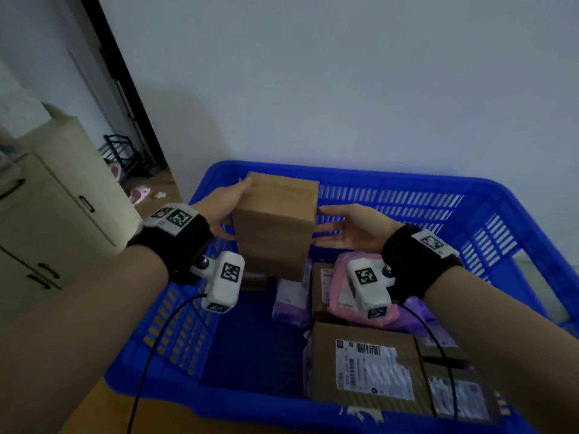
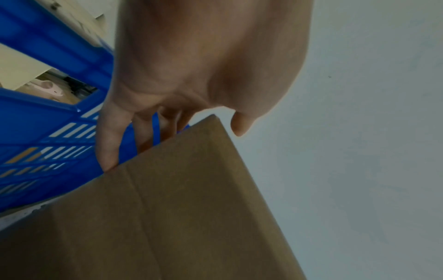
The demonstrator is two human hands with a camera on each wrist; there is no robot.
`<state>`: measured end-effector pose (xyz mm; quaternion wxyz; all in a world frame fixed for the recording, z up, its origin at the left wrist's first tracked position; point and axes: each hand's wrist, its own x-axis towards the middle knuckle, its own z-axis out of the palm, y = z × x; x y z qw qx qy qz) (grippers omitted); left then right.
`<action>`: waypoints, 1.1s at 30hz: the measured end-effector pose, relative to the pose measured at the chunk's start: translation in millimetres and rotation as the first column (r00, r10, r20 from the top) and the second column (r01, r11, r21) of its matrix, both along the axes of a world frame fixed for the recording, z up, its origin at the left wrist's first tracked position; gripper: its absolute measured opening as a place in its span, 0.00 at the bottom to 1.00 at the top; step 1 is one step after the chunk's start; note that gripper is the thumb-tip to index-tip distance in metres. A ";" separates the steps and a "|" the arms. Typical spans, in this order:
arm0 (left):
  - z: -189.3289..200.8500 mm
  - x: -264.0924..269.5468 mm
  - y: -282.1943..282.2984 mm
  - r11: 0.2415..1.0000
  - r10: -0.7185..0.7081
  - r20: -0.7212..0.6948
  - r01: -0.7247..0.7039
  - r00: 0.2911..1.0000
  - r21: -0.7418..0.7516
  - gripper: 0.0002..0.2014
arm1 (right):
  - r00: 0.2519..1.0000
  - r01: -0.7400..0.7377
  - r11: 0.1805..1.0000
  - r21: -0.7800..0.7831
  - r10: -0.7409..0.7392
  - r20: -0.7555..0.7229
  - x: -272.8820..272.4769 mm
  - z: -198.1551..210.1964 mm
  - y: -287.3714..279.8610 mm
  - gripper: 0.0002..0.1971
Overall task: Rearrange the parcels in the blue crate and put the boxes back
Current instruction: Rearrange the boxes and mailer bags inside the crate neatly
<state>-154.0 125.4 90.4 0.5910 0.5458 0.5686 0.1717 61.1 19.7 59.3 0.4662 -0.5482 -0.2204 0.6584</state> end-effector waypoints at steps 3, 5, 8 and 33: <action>1.3 -1.1 -4.8 1.000 -0.015 0.035 0.015 0.999 -0.015 0.28 | 0.997 -0.054 0.997 0.062 0.051 0.058 -4.9 3.5 -7.9 0.17; 2.0 -1.7 -9.6 1.000 -0.002 0.079 0.002 0.997 -0.003 0.26 | 0.996 -0.064 0.992 0.105 0.057 0.068 -5.6 2.7 -12.5 0.17; -0.6 -4.4 -15.8 0.998 0.039 0.141 -0.033 0.989 -0.044 0.23 | 0.994 -0.066 0.986 0.152 0.052 0.094 -4.6 1.9 -19.6 0.17; -5.8 -41.4 -34.2 0.999 0.015 0.230 -0.025 0.973 0.042 0.43 | 0.874 0.003 0.987 0.162 -0.081 0.479 -10.7 8.4 -18.0 0.39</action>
